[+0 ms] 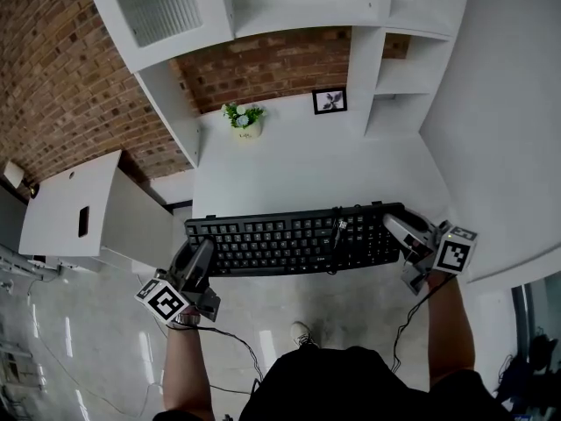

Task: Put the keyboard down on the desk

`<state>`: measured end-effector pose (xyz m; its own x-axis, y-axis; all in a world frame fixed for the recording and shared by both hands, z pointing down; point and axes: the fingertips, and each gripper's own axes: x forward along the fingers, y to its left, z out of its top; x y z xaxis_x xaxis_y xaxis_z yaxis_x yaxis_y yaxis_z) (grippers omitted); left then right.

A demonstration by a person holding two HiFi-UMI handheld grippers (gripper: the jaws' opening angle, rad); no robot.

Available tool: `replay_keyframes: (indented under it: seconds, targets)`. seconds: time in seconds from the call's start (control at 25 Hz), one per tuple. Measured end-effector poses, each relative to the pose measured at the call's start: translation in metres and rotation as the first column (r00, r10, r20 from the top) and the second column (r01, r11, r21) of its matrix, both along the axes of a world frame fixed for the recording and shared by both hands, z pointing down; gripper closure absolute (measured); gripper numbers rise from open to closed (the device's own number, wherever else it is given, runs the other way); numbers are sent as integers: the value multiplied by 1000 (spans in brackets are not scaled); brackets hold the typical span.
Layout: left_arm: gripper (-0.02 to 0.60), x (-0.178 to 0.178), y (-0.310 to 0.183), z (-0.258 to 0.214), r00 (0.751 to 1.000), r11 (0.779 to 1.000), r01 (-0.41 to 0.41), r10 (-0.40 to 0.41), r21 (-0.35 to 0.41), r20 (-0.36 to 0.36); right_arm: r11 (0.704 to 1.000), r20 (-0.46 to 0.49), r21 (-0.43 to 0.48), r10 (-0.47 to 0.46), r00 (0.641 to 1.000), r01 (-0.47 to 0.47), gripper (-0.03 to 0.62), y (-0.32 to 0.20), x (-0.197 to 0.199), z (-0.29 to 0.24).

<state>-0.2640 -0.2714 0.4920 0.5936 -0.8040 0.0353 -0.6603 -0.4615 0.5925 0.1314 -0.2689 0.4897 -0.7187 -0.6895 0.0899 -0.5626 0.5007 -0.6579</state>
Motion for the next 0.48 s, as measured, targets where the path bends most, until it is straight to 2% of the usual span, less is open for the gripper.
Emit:
replay_keyframes:
  seconds: [0.16, 0.48]
  targets:
    - [337, -32, -21, 13, 1000, 1000, 4, -4, -1, 7, 1000, 10, -3, -12, 1000, 12, 401, -23, -32, 18]
    - [337, -53, -24, 12, 1000, 1000, 26, -26, -8, 18, 999, 13, -21, -30, 999, 30, 401, -34, -53, 19]
